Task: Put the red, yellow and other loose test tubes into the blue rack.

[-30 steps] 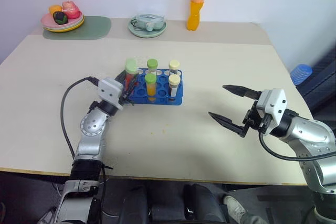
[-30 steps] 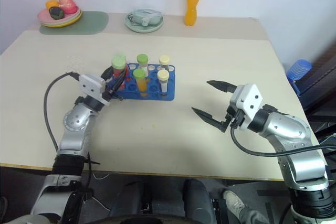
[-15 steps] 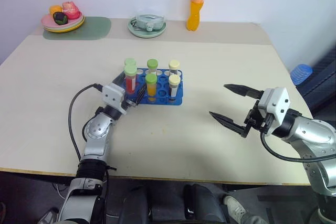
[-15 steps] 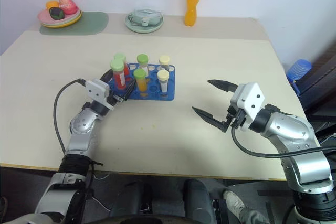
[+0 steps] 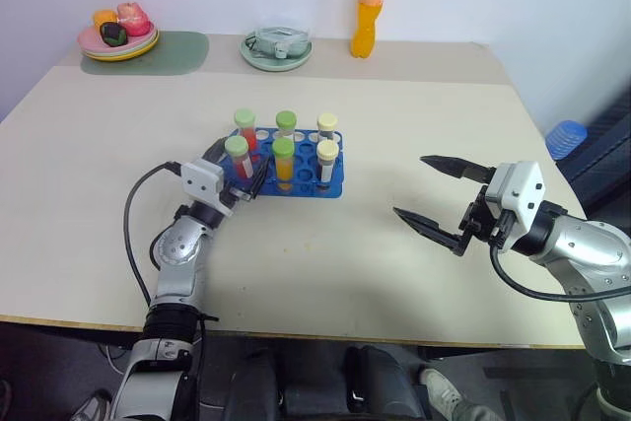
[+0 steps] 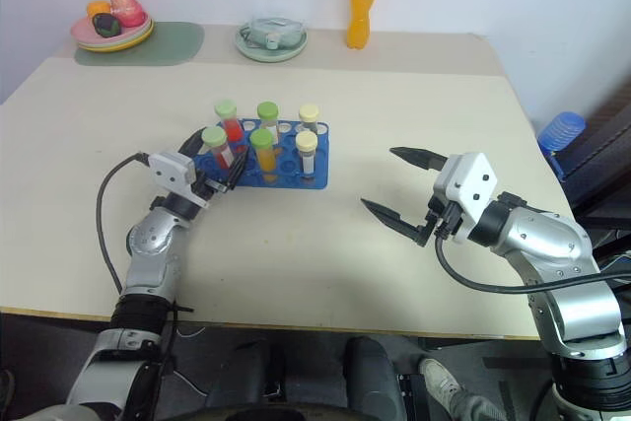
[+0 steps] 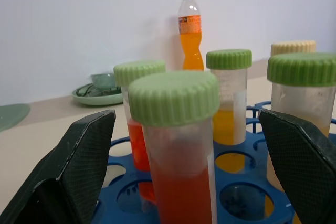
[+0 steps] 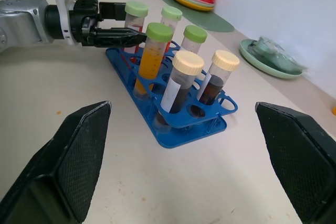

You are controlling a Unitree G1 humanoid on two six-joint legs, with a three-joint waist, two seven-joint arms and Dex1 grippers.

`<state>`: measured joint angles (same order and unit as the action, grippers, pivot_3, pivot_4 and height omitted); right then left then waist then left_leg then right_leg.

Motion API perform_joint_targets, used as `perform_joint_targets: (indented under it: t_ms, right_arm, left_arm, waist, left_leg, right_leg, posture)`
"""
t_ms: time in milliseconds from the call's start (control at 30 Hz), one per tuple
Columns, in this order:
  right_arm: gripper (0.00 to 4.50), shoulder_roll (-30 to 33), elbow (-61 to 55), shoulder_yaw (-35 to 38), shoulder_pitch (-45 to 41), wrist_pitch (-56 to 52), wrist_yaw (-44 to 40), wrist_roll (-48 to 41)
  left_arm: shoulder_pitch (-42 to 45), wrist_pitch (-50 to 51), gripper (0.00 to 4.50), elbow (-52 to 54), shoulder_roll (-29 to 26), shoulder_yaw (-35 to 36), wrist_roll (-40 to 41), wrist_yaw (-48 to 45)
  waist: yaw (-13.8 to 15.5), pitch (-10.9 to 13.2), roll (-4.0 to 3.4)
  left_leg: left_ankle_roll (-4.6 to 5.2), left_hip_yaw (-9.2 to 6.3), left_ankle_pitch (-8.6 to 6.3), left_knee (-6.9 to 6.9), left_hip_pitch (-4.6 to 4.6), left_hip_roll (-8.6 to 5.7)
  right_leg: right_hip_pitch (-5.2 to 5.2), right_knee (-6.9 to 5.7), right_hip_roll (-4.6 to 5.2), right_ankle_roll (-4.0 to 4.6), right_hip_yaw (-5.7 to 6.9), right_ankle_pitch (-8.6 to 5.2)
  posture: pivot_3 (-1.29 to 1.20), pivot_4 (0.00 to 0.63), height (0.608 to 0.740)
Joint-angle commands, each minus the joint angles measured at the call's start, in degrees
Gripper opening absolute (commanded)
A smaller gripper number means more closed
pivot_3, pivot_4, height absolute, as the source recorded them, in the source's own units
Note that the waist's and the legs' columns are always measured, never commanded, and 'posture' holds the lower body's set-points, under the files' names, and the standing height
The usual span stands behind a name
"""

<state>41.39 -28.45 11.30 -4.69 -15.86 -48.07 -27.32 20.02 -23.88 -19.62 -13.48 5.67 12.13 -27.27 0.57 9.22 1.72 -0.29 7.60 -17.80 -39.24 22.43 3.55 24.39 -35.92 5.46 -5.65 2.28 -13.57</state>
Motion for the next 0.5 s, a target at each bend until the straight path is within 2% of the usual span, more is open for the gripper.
perform_joint_targets:
  t_ms: [33,133,267,333,500]
  right_arm:
    - [4.50,-0.45,-1.78,1.14,0.45,0.76,0.80,-0.56]
    - [4.50,-1.03,-2.24,1.86,2.04,0.05,1.93,-1.06]
    - [4.50,-3.40,-3.47,3.73,6.53,-3.79,8.55,-0.25]
    - [4.50,-4.94,-3.91,5.68,9.34,-4.74,12.24,0.48]
    - [4.50,-8.10,-5.79,8.95,15.31,-5.08,15.74,-0.54]
  left_arm:
    - [-2.99,2.91,4.45,8.33,-1.65,-0.16,4.09,-3.75]
    - [-6.00,6.79,4.45,13.85,-4.41,0.71,6.70,-6.31]
    - [-11.03,15.32,4.45,19.67,-12.55,2.02,8.88,-10.87]
    - [-13.76,19.14,4.45,21.34,-17.71,5.03,10.76,-13.10]
    - [-19.21,26.87,4.45,24.94,-26.10,9.73,15.79,-19.31]
  waist:
    - [-0.07,0.00,0.00]
    - [-0.08,0.00,0.00]
    - [-0.19,-0.01,-0.03]
    - [-0.24,-0.01,-0.03]
    - [-0.36,0.01,-0.07]
  left_leg:
    - [0.00,0.00,0.00,0.00,0.00,0.00]
    - [0.00,0.00,0.00,0.00,-0.01,0.03]
    - [0.00,-0.01,0.00,0.01,-0.01,0.05]
    - [0.00,-0.01,0.00,0.01,-0.01,0.05]
    - [0.00,-0.01,-0.01,0.02,0.00,0.08]
  right_leg:
    - [0.00,0.00,0.00,0.00,0.00,0.00]
    - [0.00,-0.01,-0.01,0.01,0.00,0.00]
    - [0.01,-0.02,0.00,0.02,0.00,-0.01]
    - [0.02,-0.03,0.00,0.02,0.00,-0.01]
    - [0.05,-0.04,0.00,0.16,0.00,-0.09]
  posture:
    - [0.00,0.150,0.740]
    - [0.00,0.150,0.740]
    - [0.00,0.150,0.740]
    - [0.00,0.150,0.740]
    - [0.00,0.150,0.740]
